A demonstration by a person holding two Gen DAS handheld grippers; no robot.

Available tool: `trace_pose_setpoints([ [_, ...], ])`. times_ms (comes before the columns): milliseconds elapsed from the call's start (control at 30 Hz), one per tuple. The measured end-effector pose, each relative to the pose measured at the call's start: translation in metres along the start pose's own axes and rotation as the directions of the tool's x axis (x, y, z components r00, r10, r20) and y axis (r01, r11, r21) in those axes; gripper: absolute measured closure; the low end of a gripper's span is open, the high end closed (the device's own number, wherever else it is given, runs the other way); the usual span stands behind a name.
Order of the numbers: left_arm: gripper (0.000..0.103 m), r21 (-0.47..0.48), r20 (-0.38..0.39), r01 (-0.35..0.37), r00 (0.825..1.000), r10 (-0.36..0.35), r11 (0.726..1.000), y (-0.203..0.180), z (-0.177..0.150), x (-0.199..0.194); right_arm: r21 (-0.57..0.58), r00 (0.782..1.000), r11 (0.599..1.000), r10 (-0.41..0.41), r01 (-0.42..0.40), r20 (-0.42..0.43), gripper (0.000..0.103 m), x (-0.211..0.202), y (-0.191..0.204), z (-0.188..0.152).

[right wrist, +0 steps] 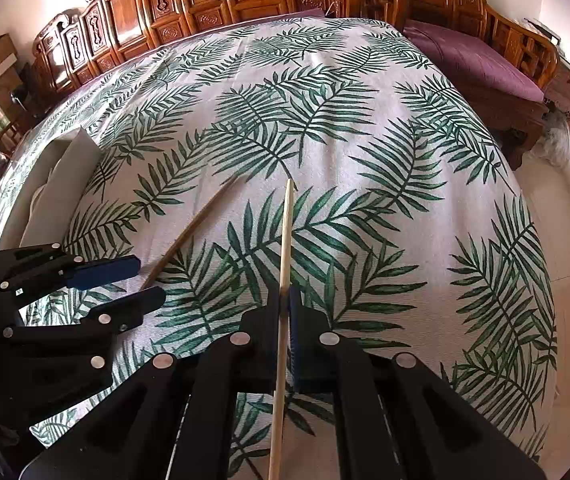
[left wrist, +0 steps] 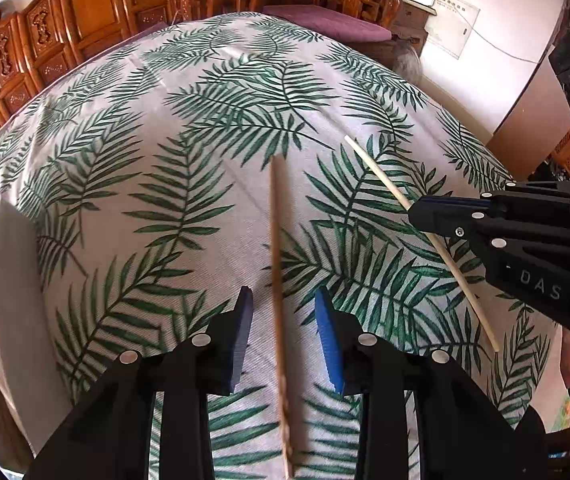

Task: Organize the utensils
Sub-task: 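Grasp the other wooden chopstick with the left tool while the right holds its chopstick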

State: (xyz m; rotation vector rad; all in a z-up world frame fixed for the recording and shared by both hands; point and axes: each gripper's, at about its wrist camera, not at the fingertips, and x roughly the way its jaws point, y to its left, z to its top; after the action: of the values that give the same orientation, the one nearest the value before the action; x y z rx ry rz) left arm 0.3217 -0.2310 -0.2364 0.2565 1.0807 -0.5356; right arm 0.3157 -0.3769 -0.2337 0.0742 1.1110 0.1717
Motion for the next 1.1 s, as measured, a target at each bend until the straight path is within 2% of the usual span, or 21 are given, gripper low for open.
trace_pose_setpoints([
  [133, 0.073, 0.005, 0.006, -0.017, 1.0, 0.017, 1.0, -0.003, 0.006, 0.003, 0.018, 1.0, 0.999, 0.027, -0.027, 0.007, 0.097, 0.0, -0.004, 0.001],
  [200, 0.077, 0.007, 0.01, -0.032, 0.999, 0.032, 0.999, -0.005, 0.01, 0.005, 0.01, 1.0, 1.0, 0.028, -0.028, 0.007, 0.097, -0.001, -0.003, 0.0],
  [267, 0.086, 0.016, 0.017, -0.054, 0.998, 0.054, 0.998, -0.006, 0.011, 0.006, 0.011, 1.0, 1.0, 0.026, -0.026, 0.01, 0.097, -0.002, -0.004, 0.0],
  [300, 0.089, 0.015, 0.019, -0.051, 0.999, 0.051, 0.999, -0.006, 0.012, 0.007, 0.014, 1.0, 1.0, 0.027, -0.027, 0.011, 0.097, -0.003, -0.005, 0.0],
  [333, 0.096, 0.005, 0.019, -0.045, 0.999, 0.044, 0.999, -0.004, 0.013, 0.007, 0.018, 1.0, 0.999, 0.028, -0.028, 0.011, 0.097, -0.003, -0.006, 0.0],
  [367, 0.098, -0.005, 0.019, -0.036, 0.999, 0.036, 0.999, -0.002, 0.014, 0.008, 0.02, 1.0, 0.999, 0.026, -0.026, 0.012, 0.097, -0.003, -0.008, 0.0],
  [667, 0.098, 0.007, 0.067, -0.03, 0.997, 0.03, 1.0, -0.004, 0.013, -0.011, 0.023, 0.999, 0.999, 0.028, -0.028, 0.021, 0.097, -0.006, -0.01, 0.001],
  [867, 0.098, 0.007, 0.124, -0.041, 0.992, 0.04, 0.999, 0.002, 0.015, -0.046, -0.006, 0.998, 0.999, 0.034, -0.034, 0.054, 0.097, -0.021, 0.005, 0.009],
  [1100, 0.098, -0.035, 0.178, -0.069, 0.981, 0.074, 0.997, 0.031, 0.015, -0.089, -0.048, 0.994, 0.997, 0.058, -0.053, 0.091, 0.097, -0.038, 0.035, 0.026],
])
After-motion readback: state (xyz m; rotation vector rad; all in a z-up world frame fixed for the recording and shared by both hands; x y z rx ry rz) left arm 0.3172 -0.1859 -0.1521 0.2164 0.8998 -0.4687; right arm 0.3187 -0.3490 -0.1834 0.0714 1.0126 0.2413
